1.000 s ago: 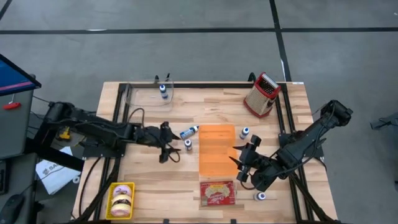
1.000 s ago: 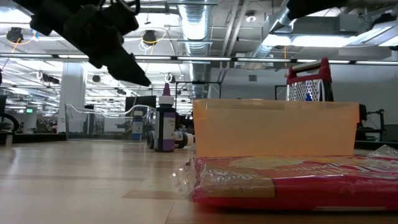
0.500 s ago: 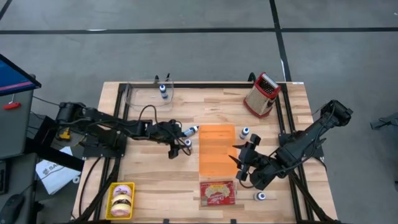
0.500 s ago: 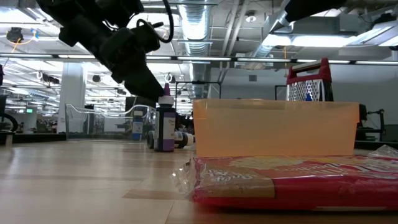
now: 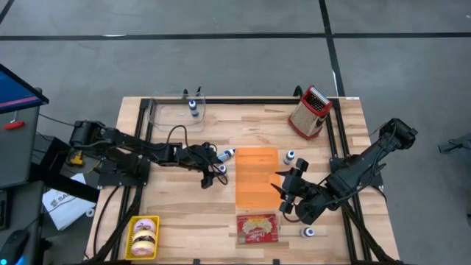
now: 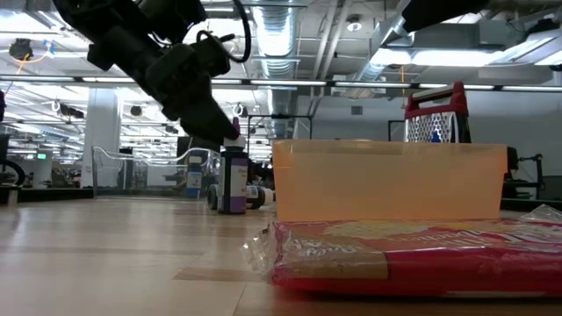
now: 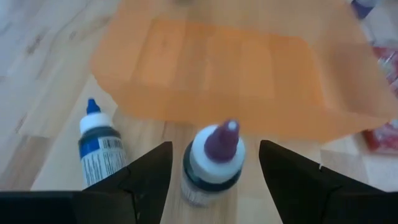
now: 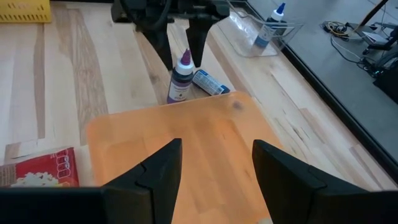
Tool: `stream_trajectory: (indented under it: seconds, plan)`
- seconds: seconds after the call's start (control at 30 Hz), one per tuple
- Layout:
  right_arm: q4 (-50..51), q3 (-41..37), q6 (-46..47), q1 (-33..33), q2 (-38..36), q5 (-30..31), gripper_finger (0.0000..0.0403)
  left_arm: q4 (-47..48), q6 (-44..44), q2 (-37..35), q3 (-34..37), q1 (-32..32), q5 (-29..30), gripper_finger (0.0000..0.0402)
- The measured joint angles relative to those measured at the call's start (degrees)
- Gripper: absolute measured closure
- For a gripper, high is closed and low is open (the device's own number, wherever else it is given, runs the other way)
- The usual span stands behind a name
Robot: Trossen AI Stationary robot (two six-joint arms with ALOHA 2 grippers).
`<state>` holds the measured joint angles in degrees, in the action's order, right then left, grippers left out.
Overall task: Pick & Place Food Item
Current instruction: Put the right blue food coloring bottle into the transparent bin
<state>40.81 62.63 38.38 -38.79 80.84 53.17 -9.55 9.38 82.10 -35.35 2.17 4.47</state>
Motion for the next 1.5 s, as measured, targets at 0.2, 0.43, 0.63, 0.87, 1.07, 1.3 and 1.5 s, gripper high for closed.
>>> stream_trajectory:
  seconds: [0.2,0.43,0.63,0.87,1.07,1.3,1.5]
  plan:
    - [-0.1,0.0,0.0,0.0,0.0,0.0,0.0214,-1.1,0.0,1.1,0.0,0.0,0.1,0.0171]
    - [0.1,0.0,0.0,0.0,0.0,0.0,0.0214,-1.3,0.1,0.8,0.0,0.0,0.1,0.0232]
    - [0.1,0.0,0.2,-0.2,0.0,0.0,0.0214,-1.7,0.1,0.8,0.0,0.0,0.2,0.0294]
    - [0.1,0.0,0.2,-0.2,0.0,-0.7,0.0214,-2.1,1.4,0.8,0.0,0.0,0.2,0.0210]
    - [0.1,0.0,0.2,-0.2,0.0,-0.7,0.0214,-2.1,1.8,0.8,0.0,0.0,0.2,0.0128]
    - [0.1,0.0,0.2,-0.2,0.0,-0.7,0.0214,-3.4,0.0,0.8,0.0,-0.8,0.6,0.0112]
    - [0.1,0.0,0.2,-0.6,0.0,-0.7,0.0214,-3.3,-0.1,-0.2,0.1,-1.6,-1.2,0.0111]
